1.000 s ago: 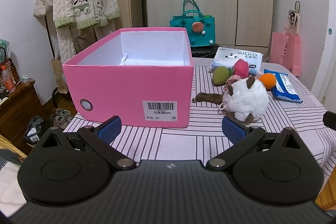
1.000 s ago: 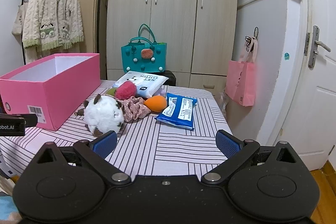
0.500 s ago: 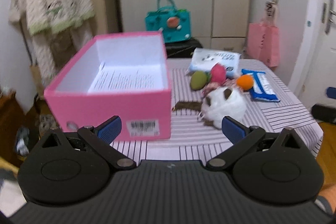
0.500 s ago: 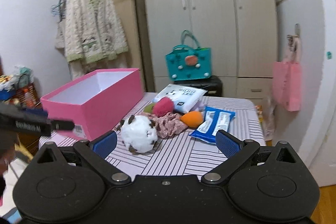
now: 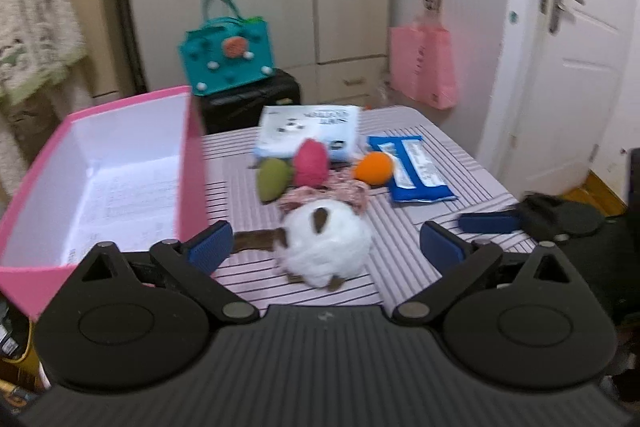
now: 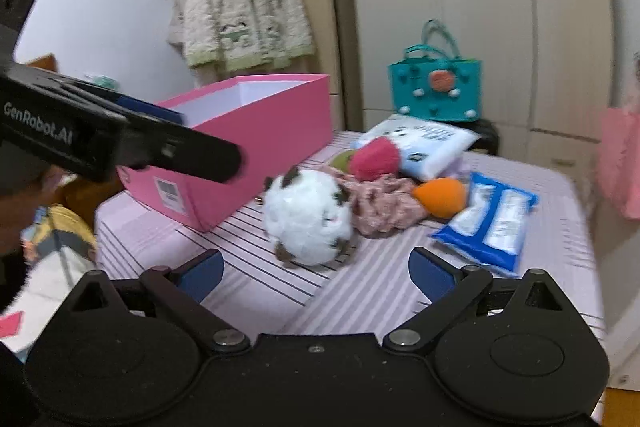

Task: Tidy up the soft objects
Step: 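Move both grippers toward the white plush toy from opposite sides, then close both grippers on the white plush toy and lift it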

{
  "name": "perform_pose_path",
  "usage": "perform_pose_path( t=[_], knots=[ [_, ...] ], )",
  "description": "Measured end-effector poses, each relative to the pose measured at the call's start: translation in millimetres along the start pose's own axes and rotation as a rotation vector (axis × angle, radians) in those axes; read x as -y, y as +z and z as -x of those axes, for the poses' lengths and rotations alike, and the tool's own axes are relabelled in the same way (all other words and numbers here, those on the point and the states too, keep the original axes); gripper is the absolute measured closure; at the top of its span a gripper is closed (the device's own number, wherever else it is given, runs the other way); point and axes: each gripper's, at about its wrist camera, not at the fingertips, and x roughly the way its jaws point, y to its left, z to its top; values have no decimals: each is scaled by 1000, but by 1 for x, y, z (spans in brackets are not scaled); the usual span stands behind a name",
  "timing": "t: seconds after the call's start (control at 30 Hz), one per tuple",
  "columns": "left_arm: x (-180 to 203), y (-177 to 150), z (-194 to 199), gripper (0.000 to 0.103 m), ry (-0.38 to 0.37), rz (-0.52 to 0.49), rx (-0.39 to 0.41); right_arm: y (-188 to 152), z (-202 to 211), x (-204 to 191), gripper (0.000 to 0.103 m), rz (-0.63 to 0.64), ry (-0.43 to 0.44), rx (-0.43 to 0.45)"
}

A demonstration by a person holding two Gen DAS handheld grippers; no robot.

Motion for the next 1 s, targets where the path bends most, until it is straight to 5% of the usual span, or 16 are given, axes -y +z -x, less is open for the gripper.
perform_pose_path(
  t=[0.2,0.53,0.73,0.83,1.0],
  knots=[
    [-1,12,-34,4,-10,-17,-90,-1,-31,11,6,-17,25,-29],
    [-8,21,-87,28,-24,-60,-287,4,-67,23,16,-61,106,-88],
    [-9,26,-96,28,13,-60,-283,11,-76,22,24,-26,141,-91],
    [-13,27,-102,28,-5,-24,-316,11,-80,19,39,0,125,-97],
    [-7,21,-103,30,22,-36,-294,11,-80,23,42,-19,146,-105]
  ],
)
